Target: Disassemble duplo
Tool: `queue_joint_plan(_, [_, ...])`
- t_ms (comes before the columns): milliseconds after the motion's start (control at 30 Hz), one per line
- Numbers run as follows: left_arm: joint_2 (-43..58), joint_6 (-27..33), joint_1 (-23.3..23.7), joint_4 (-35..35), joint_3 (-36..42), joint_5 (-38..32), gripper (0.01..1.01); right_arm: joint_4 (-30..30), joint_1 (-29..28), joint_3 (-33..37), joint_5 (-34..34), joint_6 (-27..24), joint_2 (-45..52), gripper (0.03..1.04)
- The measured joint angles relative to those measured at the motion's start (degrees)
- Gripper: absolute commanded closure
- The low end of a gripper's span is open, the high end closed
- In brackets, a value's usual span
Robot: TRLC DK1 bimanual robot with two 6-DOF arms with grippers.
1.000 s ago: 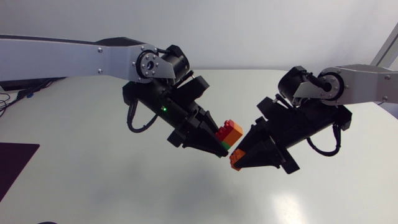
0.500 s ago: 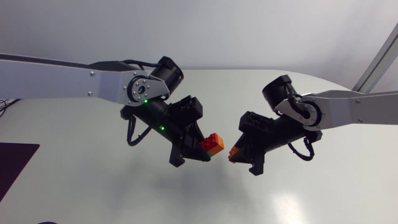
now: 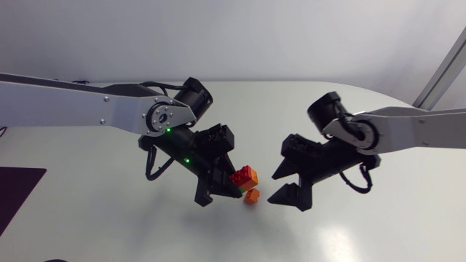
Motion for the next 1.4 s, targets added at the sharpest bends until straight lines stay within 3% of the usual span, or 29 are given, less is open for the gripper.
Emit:
queue_joint_plan(133, [-1.4,0.0,-1.7,-1.4,0.0,0.4,0.739,-8.3,-3.3,2.2,-8.6,-1.6,-7.3,0.07])
queue_joint_plan(367, [-2.0,0.5,-2.7,-6.1,0.3,3.0,0.739,-15.6,-2.3,3.8,-15.0,-4.1,-12.1,0.07])
queue_joint_plan(667, [-2.0,1.8,-2.9,-7.9,2.3,4.6,0.739,-16.8,3.1,3.8,-15.9,-4.1,-13.2,0.07])
queue_joint_plan(1067, [-2.0,1.8,-4.1,-8.5,3.2,5.0,0.739,-15.1,4.3,4.2,-16.1,-2.0,-9.7,0.10])
queue_joint_plan(1267, [-1.7,2.0,-4.3,-8.4,3.2,5.0,0.738,-14.6,4.4,5.2,-16.1,-1.5,-9.0,0.20])
queue_joint_plan(1400, [-1.6,2.4,-4.3,-8.4,3.2,5.0,0.739,-14.4,4.8,5.5,-16.1,-1.4,-9.0,0.45])
